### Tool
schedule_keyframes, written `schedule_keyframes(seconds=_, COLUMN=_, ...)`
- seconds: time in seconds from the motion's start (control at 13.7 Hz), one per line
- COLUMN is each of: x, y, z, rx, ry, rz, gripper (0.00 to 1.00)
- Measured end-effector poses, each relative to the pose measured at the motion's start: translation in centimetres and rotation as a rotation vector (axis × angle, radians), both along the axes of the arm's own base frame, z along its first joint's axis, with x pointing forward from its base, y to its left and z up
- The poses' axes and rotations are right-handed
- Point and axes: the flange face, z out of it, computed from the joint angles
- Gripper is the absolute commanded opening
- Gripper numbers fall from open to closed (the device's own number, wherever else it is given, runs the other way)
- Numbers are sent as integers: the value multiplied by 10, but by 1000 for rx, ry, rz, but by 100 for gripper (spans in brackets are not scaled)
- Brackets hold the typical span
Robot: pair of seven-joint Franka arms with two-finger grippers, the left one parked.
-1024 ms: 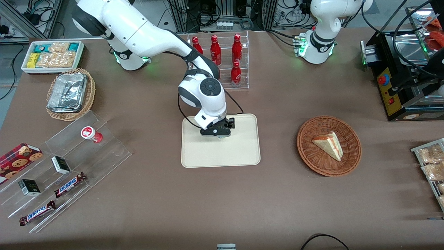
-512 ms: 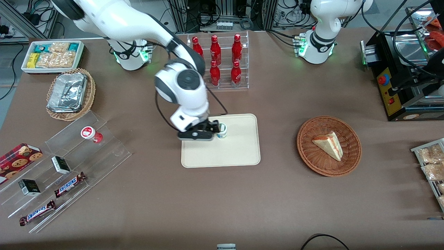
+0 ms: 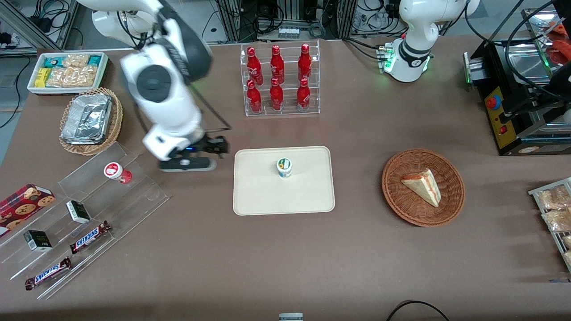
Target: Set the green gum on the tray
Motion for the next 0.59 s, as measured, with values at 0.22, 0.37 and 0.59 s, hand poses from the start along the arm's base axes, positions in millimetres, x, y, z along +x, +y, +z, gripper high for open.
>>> schedule_keyframes(seconds=0.22, x=9, y=-97, z=33, rx=9, ry=42, rz=33, gripper=99)
schedule_keyframes(seconds=0.37, x=12, y=-152, z=44, rx=9, ry=59, rz=48, gripper=99)
schedule_keyframes(seconds=0.59, x=15, y=-225, z=49, rx=17, ry=75, rz=60, gripper=99)
